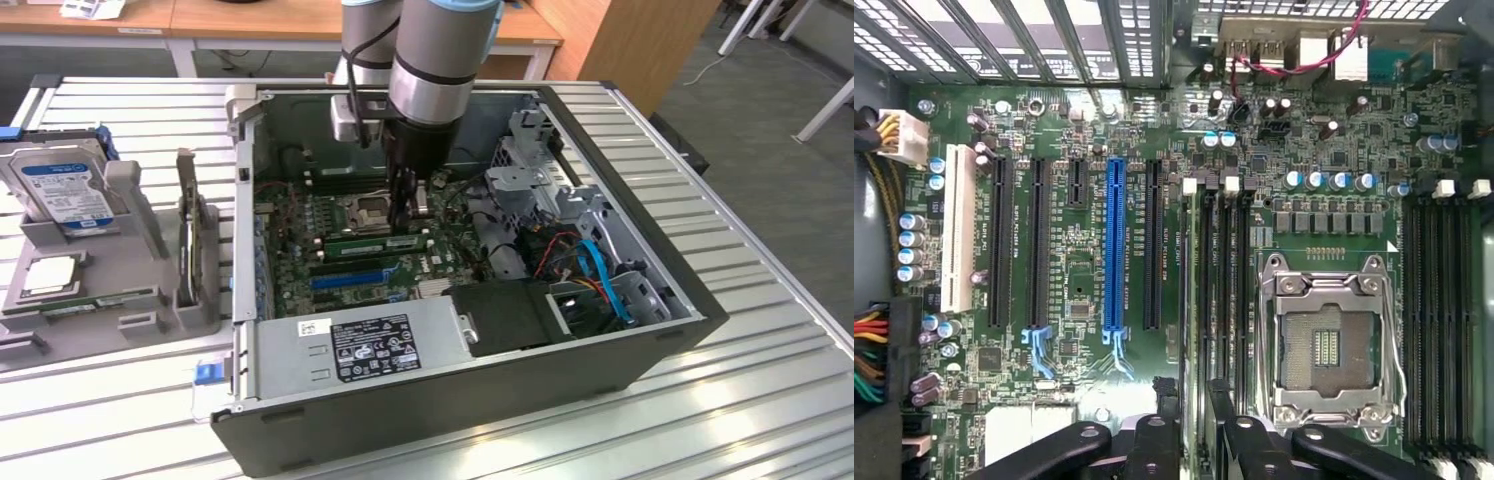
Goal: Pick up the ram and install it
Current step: 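Insert the ram into the slot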
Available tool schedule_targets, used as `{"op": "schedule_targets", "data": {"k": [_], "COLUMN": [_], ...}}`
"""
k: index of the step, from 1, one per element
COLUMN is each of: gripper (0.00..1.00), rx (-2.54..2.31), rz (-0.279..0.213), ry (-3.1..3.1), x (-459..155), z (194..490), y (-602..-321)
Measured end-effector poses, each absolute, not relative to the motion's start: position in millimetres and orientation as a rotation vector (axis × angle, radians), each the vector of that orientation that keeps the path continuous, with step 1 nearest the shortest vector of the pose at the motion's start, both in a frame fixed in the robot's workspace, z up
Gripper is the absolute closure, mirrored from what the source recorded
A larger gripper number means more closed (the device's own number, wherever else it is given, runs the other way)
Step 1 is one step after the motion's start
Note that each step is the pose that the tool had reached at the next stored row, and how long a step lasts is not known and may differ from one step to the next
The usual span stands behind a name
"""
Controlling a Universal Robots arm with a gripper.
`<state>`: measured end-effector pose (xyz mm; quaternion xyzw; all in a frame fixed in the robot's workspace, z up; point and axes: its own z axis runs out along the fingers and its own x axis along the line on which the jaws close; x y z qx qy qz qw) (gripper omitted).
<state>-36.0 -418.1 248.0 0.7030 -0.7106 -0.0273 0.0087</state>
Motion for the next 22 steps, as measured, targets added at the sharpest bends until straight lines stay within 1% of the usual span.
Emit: {"op": "schedule_targets", "data": {"k": [10,22], "gripper": [0.75,0.75], "rx": [2.196,2.197], "rz": [-0.085,-0.085], "ry": [-2.22,-2.22], "x": [-35.9,-35.9], "z": [259.7,264.6], "y": [-418.1,-418.1]}}
